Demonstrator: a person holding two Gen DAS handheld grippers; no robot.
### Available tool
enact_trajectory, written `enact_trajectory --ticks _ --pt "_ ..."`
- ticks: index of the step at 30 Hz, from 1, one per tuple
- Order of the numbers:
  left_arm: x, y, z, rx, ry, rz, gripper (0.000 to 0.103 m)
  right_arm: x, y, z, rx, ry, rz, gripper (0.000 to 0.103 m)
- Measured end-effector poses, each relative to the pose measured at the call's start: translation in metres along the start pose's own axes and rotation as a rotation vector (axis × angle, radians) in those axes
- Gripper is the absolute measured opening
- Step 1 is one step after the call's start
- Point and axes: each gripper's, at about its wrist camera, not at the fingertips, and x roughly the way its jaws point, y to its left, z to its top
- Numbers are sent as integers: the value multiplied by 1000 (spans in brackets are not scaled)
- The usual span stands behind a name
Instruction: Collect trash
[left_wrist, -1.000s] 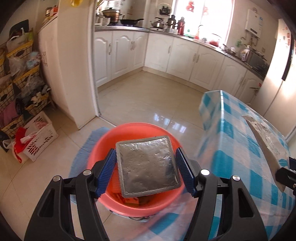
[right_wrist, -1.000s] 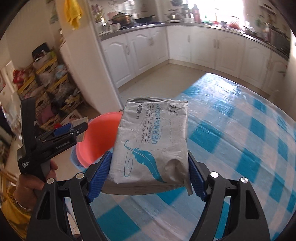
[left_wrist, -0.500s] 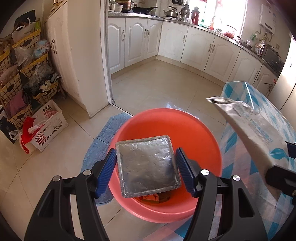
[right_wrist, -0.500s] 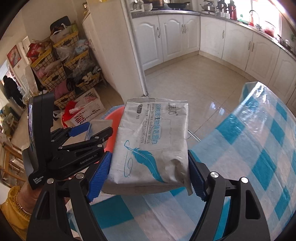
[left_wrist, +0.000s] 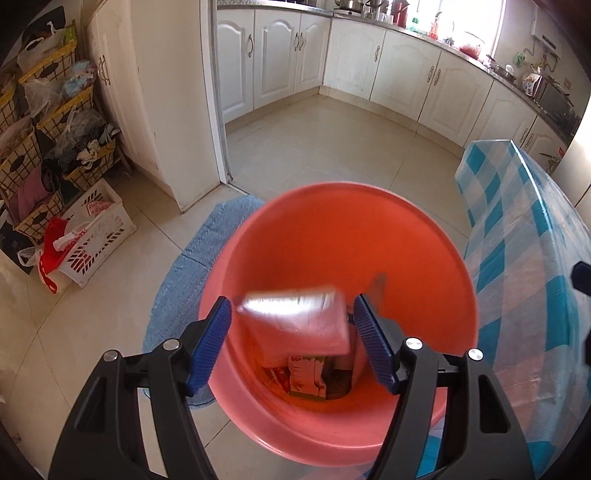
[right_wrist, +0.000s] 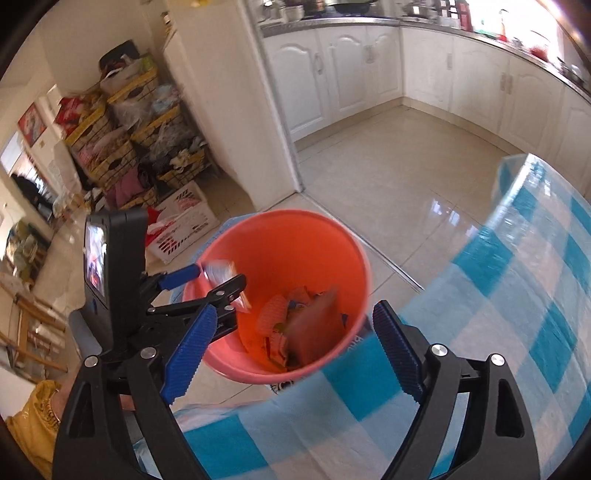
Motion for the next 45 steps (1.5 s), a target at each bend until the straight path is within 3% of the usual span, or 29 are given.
enact_trajectory --ticks 2,6,13,20,32,41,45 --pt "2 -3 -1 8 6 -14 83 -9 -7 -4 33 -14 -12 86" --pt "0 -12 -3 50 3 20 90 -31 -25 -13 99 -45 -55 89" --pt "-18 -19 3 65 -23 56 90 -73 -64 -38 214 -98 -134 89" --pt "-58 -41 9 109 -129 57 90 -123 -95 -68 288 -177 -233 89" --pt "-144 -112 13 207 -312 -51 90 -218 -127 -112 407 -330 -417 91" --pt "-198 -166 4 282 -396 -179 91 -288 -121 -136 436 -456 -541 92" --pt "-226 -189 -4 314 -453 -235 99 -321 -107 -144 427 -527 -612 93"
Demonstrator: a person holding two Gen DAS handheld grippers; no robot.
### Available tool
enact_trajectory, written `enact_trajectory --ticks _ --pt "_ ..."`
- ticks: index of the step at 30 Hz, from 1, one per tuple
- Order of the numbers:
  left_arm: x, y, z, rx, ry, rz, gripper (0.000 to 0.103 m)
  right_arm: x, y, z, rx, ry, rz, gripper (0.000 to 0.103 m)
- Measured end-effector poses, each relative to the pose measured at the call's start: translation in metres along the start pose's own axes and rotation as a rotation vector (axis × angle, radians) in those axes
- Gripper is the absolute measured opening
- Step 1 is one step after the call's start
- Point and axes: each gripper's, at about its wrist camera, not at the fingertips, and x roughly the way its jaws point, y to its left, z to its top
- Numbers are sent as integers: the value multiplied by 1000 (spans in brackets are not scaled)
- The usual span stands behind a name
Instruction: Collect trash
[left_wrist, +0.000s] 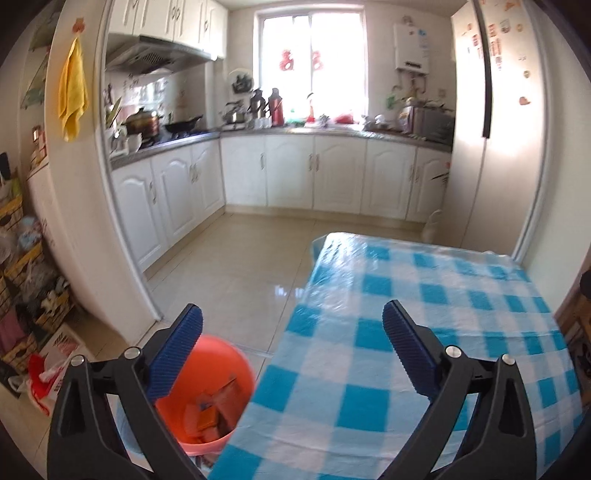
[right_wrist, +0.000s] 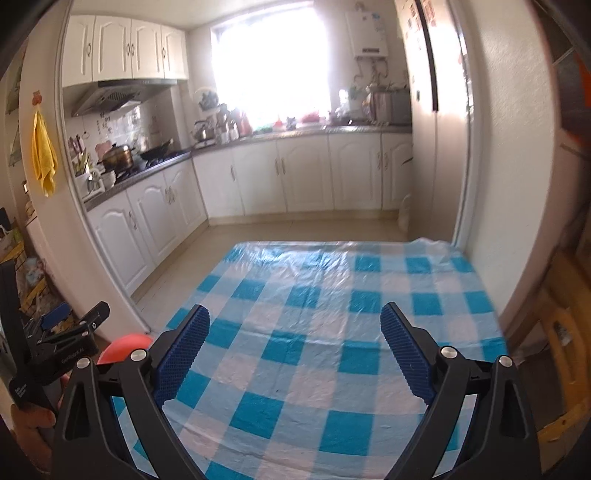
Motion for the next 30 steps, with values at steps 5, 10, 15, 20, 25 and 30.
enact_trajectory --ticks 5,10,15,20,25,30 --pt "-26 -33 14 34 -66 -78 99 -37 -12 11 14 -98 -56 95" --pt "-49 -62 24 65 -122 -131 99 -69 -20 16 28 -174 -111 96" --pt "-70 -82 30 73 -161 -172 99 -93 -26 17 38 -224 -164 97" --pt "-82 -90 33 75 -178 -204 99 -109 -29 18 44 -259 -210 97" --pt "-95 -96 38 77 -207 -204 99 -124 -28 20 43 -287 -255 97" --pt "-110 -101 42 91 -255 -196 99 -136 -24 22 37 -308 -278 97"
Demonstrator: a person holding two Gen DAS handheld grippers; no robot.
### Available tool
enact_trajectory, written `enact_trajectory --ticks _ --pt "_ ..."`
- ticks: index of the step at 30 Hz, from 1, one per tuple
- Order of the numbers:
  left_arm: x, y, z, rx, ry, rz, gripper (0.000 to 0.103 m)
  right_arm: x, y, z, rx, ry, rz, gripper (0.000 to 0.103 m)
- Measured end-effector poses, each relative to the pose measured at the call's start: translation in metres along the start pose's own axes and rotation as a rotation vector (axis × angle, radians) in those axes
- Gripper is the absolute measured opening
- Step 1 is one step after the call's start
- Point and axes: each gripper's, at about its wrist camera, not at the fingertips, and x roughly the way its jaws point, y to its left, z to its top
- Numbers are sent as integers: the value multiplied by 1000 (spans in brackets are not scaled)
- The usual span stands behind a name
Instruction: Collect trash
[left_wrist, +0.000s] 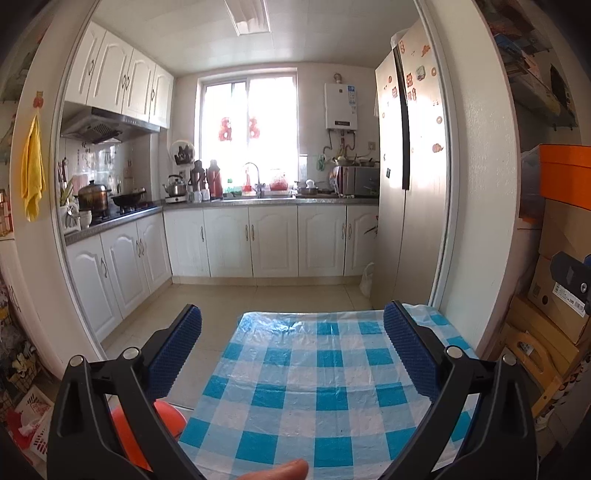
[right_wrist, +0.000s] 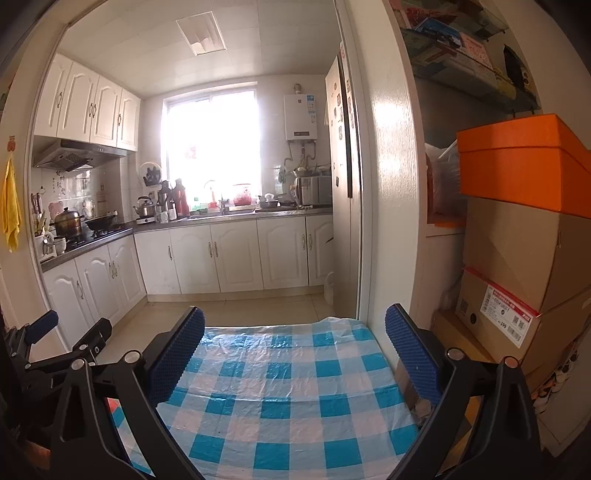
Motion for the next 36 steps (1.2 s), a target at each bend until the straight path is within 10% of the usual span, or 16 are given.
enact_trajectory --ticks 36 --pt "-26 -18 8 20 -70 -29 99 -17 -3 5 14 -56 -54 97"
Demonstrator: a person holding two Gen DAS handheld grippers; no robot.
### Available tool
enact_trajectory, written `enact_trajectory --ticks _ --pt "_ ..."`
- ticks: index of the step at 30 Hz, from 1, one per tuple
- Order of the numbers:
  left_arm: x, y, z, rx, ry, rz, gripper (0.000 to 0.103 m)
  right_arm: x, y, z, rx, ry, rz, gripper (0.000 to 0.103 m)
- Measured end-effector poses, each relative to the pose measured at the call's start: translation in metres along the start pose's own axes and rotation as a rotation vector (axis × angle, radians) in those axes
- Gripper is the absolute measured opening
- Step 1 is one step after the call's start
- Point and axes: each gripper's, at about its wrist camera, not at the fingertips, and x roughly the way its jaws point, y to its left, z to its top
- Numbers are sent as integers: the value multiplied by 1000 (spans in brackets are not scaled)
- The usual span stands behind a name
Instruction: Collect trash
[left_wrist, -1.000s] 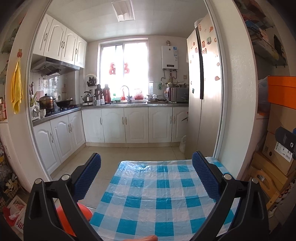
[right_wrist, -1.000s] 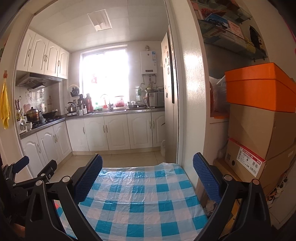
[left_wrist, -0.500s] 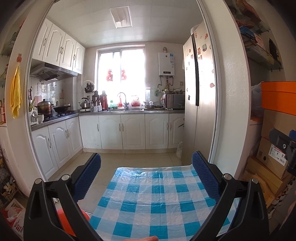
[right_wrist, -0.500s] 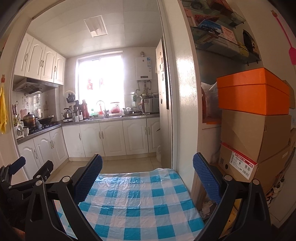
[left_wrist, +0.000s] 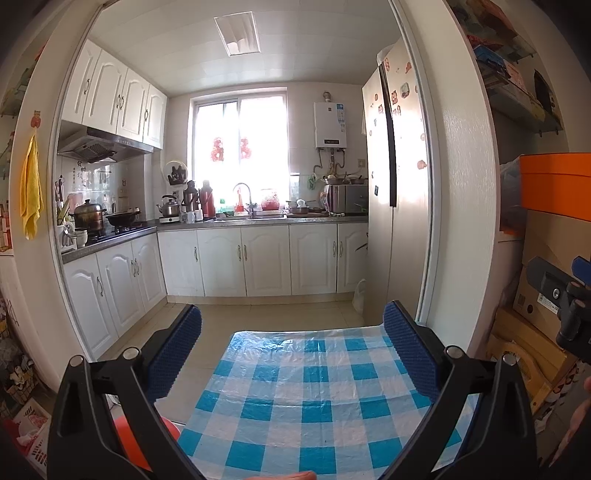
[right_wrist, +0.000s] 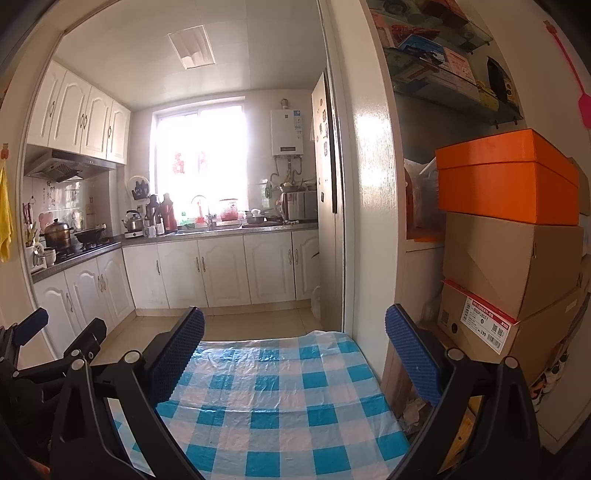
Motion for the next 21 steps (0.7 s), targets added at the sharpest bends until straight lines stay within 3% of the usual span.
enact_trajectory --ticks 21 --pt "13 1 -6 3 36 -9 99 15 -2 -9 -1 29 3 97"
